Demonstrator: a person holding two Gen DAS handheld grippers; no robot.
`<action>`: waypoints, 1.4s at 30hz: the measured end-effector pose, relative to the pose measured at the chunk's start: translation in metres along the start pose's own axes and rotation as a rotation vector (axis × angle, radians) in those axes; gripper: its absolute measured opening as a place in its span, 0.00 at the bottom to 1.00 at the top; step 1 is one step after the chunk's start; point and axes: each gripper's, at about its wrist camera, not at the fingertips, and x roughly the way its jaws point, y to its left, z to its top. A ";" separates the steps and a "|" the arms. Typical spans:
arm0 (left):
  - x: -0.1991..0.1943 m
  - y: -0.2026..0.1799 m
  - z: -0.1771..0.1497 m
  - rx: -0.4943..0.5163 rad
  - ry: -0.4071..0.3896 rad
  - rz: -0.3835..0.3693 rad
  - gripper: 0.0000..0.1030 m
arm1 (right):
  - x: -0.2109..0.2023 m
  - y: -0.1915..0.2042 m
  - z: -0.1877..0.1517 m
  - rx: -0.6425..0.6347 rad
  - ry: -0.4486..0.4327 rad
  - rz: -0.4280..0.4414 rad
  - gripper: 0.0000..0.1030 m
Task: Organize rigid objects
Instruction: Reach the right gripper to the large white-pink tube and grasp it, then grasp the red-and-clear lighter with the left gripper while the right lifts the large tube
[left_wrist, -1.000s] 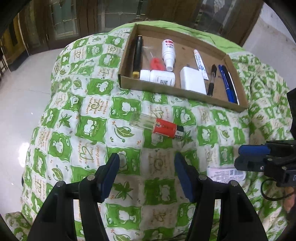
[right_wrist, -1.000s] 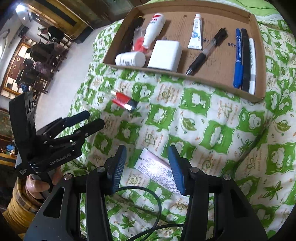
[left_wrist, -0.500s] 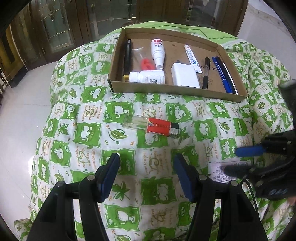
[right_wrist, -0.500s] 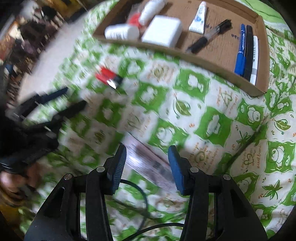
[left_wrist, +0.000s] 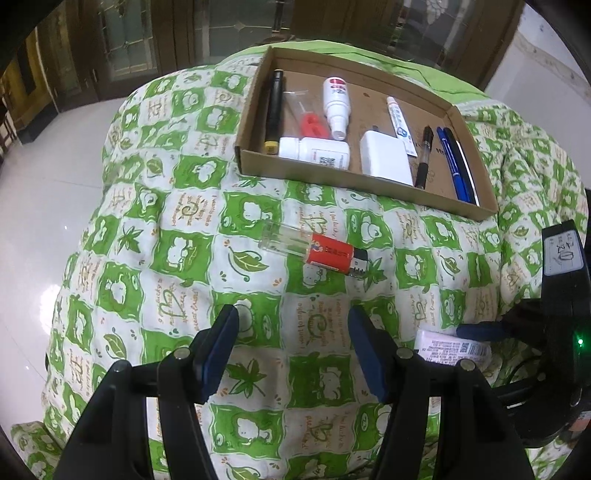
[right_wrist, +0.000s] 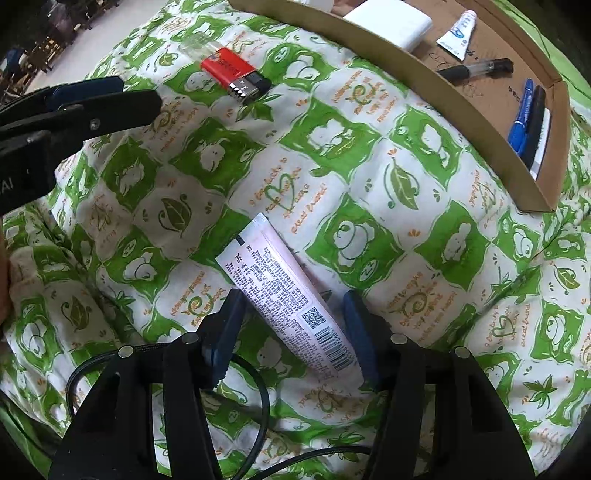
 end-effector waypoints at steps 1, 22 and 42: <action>0.000 0.001 0.000 -0.006 0.001 -0.004 0.60 | 0.000 -0.002 0.001 0.006 -0.002 -0.001 0.52; 0.046 -0.019 0.045 -0.193 0.105 0.063 0.60 | -0.033 -0.108 0.014 0.450 -0.201 0.134 0.25; 0.032 -0.004 0.021 -0.083 0.041 0.123 0.26 | -0.024 -0.100 -0.005 0.416 -0.122 0.034 0.39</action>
